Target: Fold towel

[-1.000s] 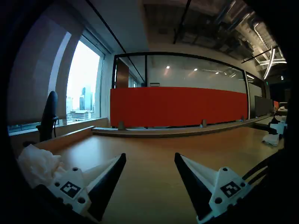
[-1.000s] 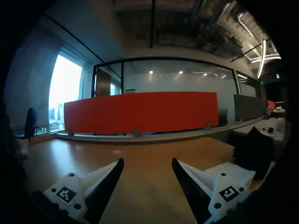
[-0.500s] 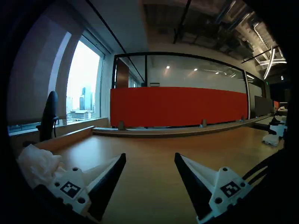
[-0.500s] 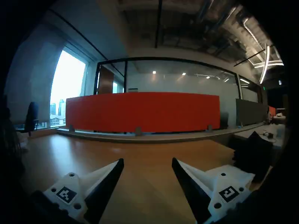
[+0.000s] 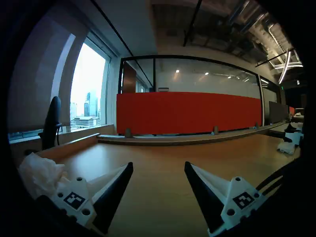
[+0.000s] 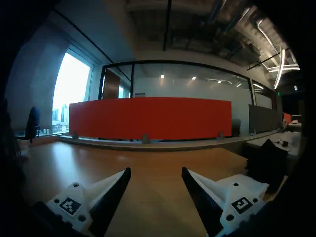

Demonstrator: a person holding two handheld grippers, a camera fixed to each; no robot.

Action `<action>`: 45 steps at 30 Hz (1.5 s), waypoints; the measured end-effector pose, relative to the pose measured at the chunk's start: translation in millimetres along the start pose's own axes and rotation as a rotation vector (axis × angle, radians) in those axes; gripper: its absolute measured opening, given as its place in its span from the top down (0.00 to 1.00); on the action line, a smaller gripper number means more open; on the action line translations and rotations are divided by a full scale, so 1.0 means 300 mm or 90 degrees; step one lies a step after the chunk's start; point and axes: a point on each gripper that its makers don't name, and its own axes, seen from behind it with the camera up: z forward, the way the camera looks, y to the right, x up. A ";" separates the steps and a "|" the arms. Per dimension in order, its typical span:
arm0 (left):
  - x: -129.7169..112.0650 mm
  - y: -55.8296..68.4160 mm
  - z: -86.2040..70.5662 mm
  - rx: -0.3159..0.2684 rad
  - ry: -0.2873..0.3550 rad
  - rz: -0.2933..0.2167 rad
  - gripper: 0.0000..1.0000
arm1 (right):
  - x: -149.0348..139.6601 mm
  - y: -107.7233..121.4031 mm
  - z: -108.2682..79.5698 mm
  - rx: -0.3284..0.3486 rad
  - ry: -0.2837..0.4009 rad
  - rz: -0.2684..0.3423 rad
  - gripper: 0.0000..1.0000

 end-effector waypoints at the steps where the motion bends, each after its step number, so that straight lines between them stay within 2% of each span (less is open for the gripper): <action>1: 0.000 0.000 0.000 0.000 0.000 0.000 0.03 | 0.000 0.000 0.000 0.000 0.000 0.000 0.00; 45: 0.036 -0.011 -0.012 0.000 -0.003 -0.001 0.03 | 0.001 -0.001 -0.002 0.000 -0.001 0.001 0.00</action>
